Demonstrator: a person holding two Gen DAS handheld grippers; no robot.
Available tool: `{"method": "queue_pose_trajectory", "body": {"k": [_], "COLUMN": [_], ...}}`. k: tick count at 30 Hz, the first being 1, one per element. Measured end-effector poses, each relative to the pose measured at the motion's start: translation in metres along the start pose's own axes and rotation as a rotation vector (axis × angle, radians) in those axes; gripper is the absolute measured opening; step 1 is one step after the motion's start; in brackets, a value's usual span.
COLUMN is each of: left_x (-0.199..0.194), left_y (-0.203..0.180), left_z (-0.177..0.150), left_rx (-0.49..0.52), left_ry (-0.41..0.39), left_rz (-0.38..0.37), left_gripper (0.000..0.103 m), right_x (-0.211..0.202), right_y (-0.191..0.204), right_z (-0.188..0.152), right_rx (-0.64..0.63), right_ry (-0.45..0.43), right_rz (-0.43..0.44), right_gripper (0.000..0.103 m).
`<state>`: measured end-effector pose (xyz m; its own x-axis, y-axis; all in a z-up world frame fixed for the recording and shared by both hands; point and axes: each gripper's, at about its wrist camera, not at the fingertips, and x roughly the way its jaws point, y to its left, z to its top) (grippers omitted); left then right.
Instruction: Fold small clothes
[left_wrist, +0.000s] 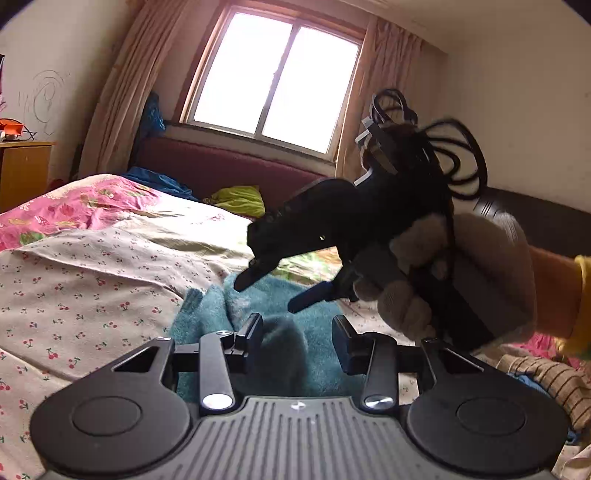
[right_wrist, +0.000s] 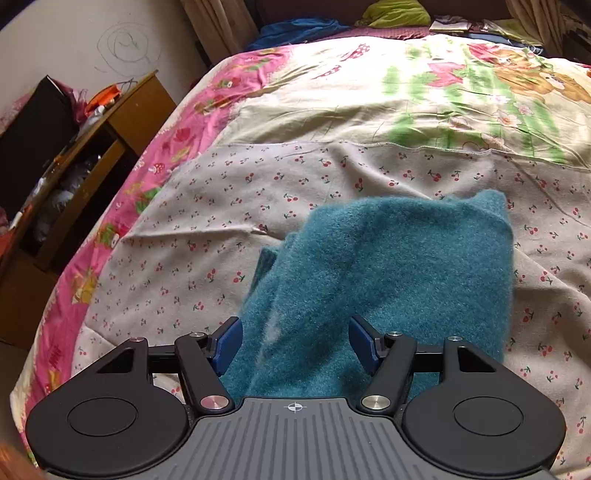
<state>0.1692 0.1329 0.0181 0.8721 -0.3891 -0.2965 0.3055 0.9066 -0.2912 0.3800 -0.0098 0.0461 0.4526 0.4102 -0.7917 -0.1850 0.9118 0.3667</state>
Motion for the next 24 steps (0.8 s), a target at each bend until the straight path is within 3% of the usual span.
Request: {"method": "queue_pose_trajectory", "body": {"k": [3,7,8,10,12,13,15,17,21,24], "left_x": [0.013,0.016,0.015,0.013,0.008,0.004,-0.003,-0.009,-0.010,-0.009], "left_y": [0.009,0.036,0.043,0.056,0.062,0.062,0.058,0.057,0.060,0.054], "left_z": [-0.013,-0.032,-0.037,-0.041,-0.038,-0.036,-0.033,-0.030,-0.035,-0.032], "left_rx": [-0.032,-0.133,-0.164,-0.228,-0.275,-0.275,-0.273,-0.281,-0.291,-0.242], "left_ry": [0.069,0.146,0.159,0.162,0.132,0.111,0.076,0.056,0.067,0.051], "left_rz": [0.044,0.093,0.105,0.098,0.070,0.068,0.060,0.058,0.076,0.074], "left_gripper": [0.049,0.038,0.032,0.030,0.028,0.027,0.025,0.023,0.022,0.021], "right_x": [0.023,0.053,0.054,0.049,0.037,0.026,0.010,0.002,0.010,0.018], "right_y": [0.016,0.033,0.036,0.042,0.044,0.045,0.051,0.066,0.078,0.066], "right_z": [0.004,-0.005,-0.010,-0.019,-0.021,-0.019,-0.015,-0.012,-0.018,-0.021], "right_rx": [-0.065,-0.140,-0.163,-0.221,-0.213,-0.192,-0.181,-0.202,-0.344,-0.305], "right_ry": [0.026,0.048,0.028,-0.001,-0.014,-0.020,-0.045,-0.061,-0.042,0.000], "right_rz": [-0.039,-0.152,-0.177,-0.199,-0.173,-0.146,-0.097,-0.059,-0.213,-0.267], "right_gripper": [0.066,0.064,0.052,0.036,0.022,0.011,0.001,0.001,0.005,0.022]}}
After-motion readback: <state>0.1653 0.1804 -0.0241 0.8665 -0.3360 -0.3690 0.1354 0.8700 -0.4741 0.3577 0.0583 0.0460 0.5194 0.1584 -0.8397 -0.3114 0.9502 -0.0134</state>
